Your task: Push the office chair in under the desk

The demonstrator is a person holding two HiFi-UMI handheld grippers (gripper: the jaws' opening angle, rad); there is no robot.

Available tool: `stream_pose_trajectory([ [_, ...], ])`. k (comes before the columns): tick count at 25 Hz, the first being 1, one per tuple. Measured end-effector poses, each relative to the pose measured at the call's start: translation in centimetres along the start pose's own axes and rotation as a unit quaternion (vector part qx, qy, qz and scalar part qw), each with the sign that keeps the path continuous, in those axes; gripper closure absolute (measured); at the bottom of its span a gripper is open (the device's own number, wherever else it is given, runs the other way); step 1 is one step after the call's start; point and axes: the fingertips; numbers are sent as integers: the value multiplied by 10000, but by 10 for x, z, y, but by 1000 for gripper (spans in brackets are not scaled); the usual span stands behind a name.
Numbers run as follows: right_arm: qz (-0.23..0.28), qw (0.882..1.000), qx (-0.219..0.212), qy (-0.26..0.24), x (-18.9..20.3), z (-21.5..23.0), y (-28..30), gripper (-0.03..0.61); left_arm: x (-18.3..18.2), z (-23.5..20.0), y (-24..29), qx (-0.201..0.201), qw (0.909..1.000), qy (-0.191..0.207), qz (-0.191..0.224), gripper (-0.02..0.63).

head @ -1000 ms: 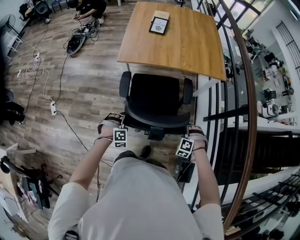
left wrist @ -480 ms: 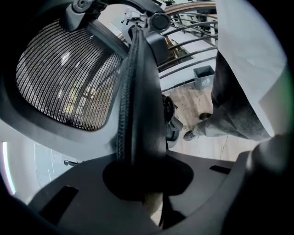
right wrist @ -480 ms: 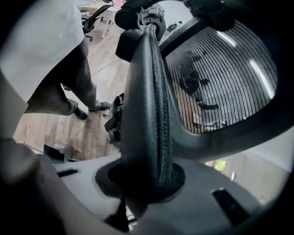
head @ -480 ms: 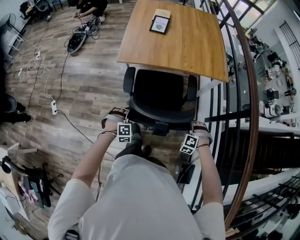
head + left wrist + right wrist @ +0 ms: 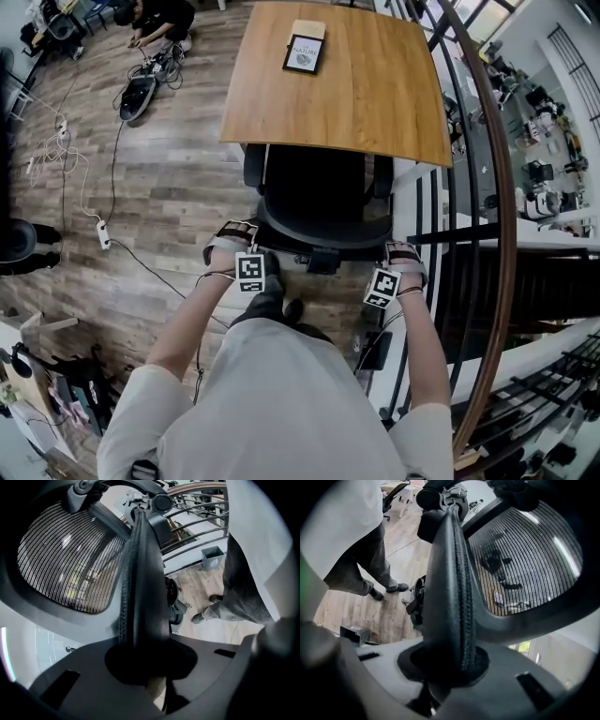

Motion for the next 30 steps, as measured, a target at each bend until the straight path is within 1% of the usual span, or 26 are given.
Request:
stream_pose_trajectory([
  [9, -59, 10000, -18, 76, -16, 46, 39, 523, 30, -45, 41, -23, 10000, 52, 60, 572],
  [14, -79, 9999, -11, 126, -18, 73, 57, 523, 40, -72, 58, -52, 9999, 54, 94, 572],
  [22, -79, 9998, 24, 183, -34, 115, 86, 523, 67, -110, 87, -70, 9999, 100, 84, 572],
  [30, -67, 9998, 21, 160, -41, 148, 111, 523, 83, -141, 110, -95, 9999, 89, 73, 572],
])
Point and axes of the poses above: the fingertips, and each gripper's own axes: y forward along the fingers, z to its right, x out of its underside, and after that the axes turned 14 degrees about y, right-handed
